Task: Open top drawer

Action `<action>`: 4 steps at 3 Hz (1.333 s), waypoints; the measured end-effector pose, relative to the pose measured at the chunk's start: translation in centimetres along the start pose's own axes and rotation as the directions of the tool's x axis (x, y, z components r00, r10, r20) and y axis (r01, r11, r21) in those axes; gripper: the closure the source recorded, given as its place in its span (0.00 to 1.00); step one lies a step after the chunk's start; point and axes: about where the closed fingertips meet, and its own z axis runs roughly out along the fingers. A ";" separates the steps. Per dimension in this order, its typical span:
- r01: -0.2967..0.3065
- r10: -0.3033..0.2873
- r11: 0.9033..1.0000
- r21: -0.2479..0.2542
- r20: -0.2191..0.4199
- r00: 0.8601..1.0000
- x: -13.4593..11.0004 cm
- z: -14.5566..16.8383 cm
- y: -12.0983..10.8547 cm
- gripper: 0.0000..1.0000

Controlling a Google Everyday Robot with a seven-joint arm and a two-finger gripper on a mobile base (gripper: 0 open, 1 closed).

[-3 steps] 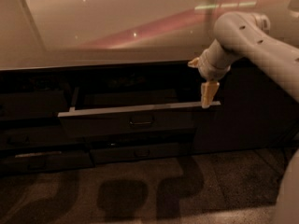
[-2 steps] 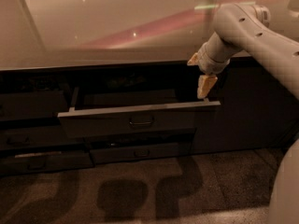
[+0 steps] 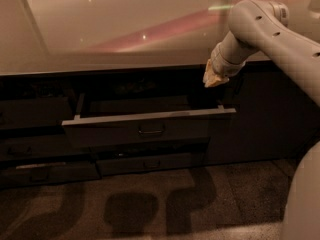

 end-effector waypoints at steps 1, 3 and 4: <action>0.019 -0.019 1.000 -0.005 -0.030 0.999 -0.6 2.0 0.9 0.89; 0.107 -0.109 0.993 -0.049 -0.058 0.992 -2.6 8.7 5.6 1.00; 0.112 -0.115 0.992 -0.050 -0.048 0.992 -2.9 8.9 5.9 1.00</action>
Offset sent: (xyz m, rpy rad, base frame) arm -0.0320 0.0468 -0.1212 -0.1483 0.0144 0.0940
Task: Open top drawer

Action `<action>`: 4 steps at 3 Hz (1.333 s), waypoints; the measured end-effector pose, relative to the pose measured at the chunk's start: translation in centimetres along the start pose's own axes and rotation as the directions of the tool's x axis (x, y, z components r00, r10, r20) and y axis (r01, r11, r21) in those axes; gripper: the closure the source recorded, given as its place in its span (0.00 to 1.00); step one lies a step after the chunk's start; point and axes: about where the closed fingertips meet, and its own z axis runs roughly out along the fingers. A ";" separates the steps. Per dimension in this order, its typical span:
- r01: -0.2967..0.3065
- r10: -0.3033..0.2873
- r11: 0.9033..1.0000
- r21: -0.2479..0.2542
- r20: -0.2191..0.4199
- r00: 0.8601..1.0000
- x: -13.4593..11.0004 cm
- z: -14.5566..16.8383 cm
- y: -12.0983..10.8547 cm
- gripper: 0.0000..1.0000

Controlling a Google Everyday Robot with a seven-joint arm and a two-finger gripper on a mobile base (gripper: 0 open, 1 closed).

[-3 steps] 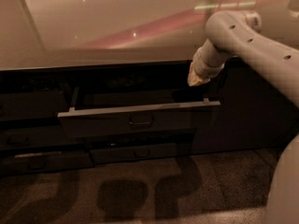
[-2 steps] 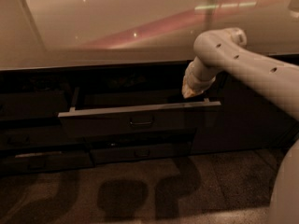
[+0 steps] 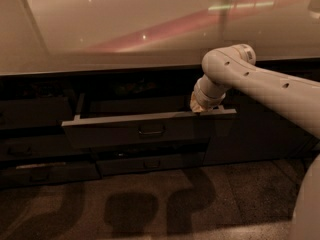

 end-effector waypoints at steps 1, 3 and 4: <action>-0.001 0.001 1.000 -0.006 0.047 0.999 0.1 0.0 0.4 1.00; -0.028 0.029 0.999 -0.035 0.029 0.999 1.3 2.0 0.2 1.00; -0.021 0.022 0.999 -0.040 0.032 0.999 0.6 2.0 1.8 0.82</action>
Offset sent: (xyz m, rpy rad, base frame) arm 0.0035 -0.0212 -0.0190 0.3025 0.0856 0.1128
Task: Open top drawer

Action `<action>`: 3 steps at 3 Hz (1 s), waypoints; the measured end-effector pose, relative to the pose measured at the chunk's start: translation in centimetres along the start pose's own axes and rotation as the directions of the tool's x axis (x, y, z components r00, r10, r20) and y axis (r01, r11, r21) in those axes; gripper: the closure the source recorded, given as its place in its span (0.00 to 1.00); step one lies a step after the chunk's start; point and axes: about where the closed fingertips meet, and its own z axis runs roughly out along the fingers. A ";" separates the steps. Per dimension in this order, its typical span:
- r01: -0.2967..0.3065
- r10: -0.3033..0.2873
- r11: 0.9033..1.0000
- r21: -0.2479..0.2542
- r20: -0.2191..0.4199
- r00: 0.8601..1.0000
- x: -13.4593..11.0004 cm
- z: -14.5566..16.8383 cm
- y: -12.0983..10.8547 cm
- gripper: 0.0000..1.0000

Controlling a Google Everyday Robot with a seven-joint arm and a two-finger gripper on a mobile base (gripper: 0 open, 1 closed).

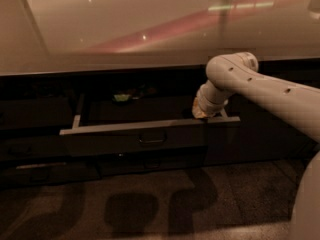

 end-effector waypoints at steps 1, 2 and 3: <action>0.002 -0.002 1.000 -0.017 0.005 1.000 -0.7 0.2 3.1 0.35; 0.002 -0.002 1.000 -0.026 0.007 1.000 -1.0 0.3 4.6 0.11; -0.011 0.010 0.999 -0.044 -0.006 1.000 -1.2 0.4 7.8 0.00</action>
Offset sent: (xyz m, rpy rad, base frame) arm -0.1510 -0.0053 -0.0542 -0.0064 0.0783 0.0199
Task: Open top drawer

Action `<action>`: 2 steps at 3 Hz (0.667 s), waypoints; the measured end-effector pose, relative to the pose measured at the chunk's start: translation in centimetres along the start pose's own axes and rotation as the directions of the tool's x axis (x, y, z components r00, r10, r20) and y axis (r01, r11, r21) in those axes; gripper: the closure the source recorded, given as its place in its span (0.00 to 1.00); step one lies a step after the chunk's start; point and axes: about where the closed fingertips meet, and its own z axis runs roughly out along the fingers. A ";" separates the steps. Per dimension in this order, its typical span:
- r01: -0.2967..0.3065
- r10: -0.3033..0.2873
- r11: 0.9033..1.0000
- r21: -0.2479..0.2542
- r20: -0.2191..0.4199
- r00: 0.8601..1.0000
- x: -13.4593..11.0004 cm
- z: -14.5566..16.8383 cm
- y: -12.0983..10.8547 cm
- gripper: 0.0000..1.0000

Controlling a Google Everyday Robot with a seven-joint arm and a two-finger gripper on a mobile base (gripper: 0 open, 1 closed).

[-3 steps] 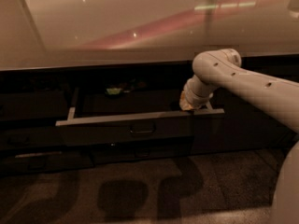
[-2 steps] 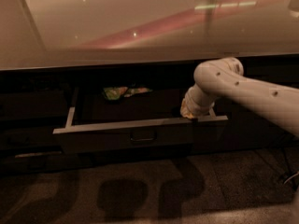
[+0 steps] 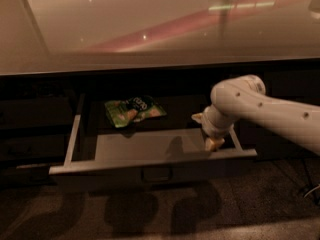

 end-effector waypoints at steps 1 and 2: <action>-0.032 0.030 0.999 -0.037 -0.048 0.998 -0.1 0.6 5.7 0.00; -0.074 0.066 0.994 -0.086 -0.085 0.994 0.4 1.6 10.3 0.00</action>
Offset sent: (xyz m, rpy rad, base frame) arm -0.1364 -0.0443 -0.0671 -0.1283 0.1272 -0.1355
